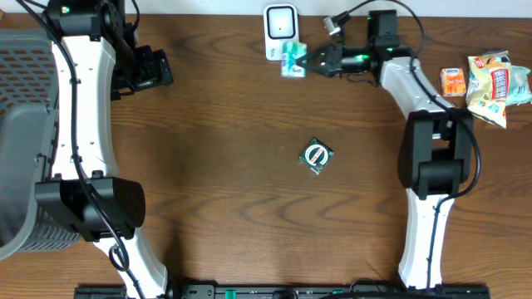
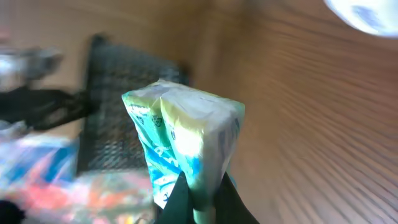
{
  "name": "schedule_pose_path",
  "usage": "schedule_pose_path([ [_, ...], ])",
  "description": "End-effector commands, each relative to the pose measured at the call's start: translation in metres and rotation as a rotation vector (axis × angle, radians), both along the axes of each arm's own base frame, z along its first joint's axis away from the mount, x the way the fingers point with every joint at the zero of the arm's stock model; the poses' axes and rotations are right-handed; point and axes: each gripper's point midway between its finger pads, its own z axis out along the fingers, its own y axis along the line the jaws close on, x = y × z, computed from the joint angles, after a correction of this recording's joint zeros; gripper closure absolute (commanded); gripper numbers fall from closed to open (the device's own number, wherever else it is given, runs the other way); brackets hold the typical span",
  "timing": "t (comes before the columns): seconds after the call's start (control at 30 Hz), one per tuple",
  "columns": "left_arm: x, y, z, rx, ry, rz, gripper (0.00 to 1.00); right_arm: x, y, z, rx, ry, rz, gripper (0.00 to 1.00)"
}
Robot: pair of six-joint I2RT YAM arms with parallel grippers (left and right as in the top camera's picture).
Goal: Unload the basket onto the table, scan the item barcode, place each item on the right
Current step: 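Hold the green-white pack in front of the scanner window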
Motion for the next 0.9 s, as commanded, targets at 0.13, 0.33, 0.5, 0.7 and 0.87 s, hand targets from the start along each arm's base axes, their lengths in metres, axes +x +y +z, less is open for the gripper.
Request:
schedule_pose_path([
  [0.13,0.0,0.003,-0.001,0.009,0.006,0.0,0.02,0.011,-0.034,-0.075,-1.011,-0.144,-0.254,0.99],
  [0.33,0.0,0.003,-0.001,0.009,0.006,0.0,0.02,0.047,-0.047,0.007,-1.461,-0.557,-0.318,0.99],
  [0.5,0.0,0.003,-0.001,0.009,0.006,0.0,0.02,0.093,-0.012,0.049,-1.521,-1.003,-0.204,0.99],
  [0.7,0.0,0.003,-0.001,0.009,0.006,0.0,0.02,0.125,0.019,0.041,-1.416,-1.244,-0.135,0.99],
  [0.87,0.0,0.003,-0.001,0.009,0.006,0.0,0.02,0.135,0.03,0.01,-1.428,-1.319,-0.06,0.99],
])
